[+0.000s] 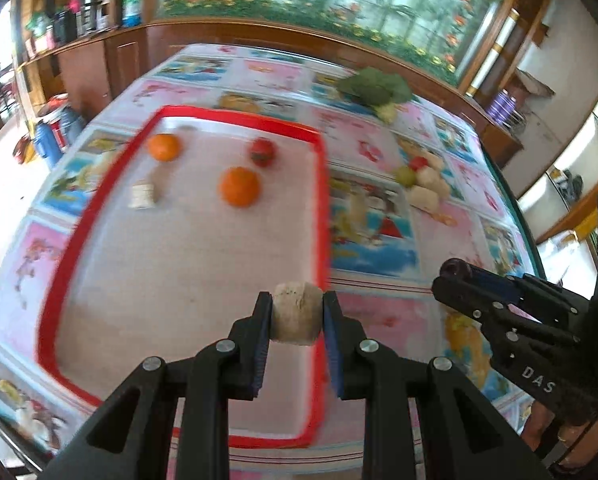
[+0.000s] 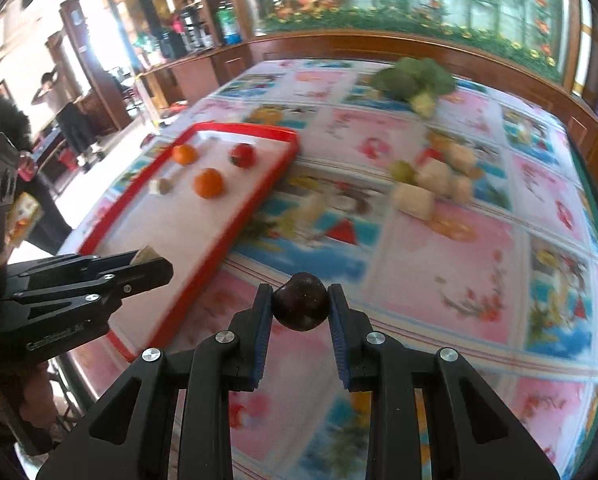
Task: Organize fruits
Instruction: 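Carry the plum and pale cube into the red-rimmed tray and open both tools, then move the right tool to the pile and grasp a large pale cube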
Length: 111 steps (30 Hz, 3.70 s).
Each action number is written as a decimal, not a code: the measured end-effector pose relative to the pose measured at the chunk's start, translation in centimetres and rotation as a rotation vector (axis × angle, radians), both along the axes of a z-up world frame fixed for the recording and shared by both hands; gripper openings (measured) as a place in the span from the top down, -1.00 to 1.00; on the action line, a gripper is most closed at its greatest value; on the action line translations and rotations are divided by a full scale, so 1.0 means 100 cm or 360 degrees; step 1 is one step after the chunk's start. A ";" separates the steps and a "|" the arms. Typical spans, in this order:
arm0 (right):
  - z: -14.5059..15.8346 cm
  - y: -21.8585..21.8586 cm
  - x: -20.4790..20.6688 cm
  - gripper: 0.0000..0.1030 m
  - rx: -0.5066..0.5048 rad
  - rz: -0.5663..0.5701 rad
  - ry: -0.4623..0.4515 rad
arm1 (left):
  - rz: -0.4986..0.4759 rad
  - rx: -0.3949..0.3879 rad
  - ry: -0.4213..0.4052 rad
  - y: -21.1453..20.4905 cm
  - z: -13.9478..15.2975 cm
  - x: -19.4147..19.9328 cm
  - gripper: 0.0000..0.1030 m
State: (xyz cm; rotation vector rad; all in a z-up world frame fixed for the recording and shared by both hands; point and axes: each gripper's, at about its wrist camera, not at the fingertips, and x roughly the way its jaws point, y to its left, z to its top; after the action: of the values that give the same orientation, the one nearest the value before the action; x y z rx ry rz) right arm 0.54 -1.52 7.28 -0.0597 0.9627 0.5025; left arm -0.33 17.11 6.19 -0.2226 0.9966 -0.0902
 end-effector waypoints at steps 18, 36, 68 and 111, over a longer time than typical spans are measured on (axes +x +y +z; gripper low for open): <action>-0.011 0.135 0.025 0.48 0.0003 0.0299 0.0005 | 0.0298 0.0106 0.0071 0.102 -0.029 0.024 0.47; -0.044 0.173 0.045 0.47 -0.0103 0.0289 0.0069 | 0.0287 0.0173 0.0114 0.116 -0.048 0.039 0.46; -0.022 0.133 0.017 0.32 -0.0152 0.0289 0.0027 | 0.0339 0.0322 0.0039 0.082 -0.024 0.009 -0.23; -0.056 -0.047 0.122 -0.02 0.0032 -0.0344 0.0098 | -0.0001 0.0290 0.0097 -0.087 -0.008 0.007 -0.46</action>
State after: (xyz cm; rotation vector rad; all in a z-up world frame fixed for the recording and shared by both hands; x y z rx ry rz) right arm 12.72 -6.17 1.71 0.0778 1.0108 0.3164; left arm 0.41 8.39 5.40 -0.0584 1.0587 0.0074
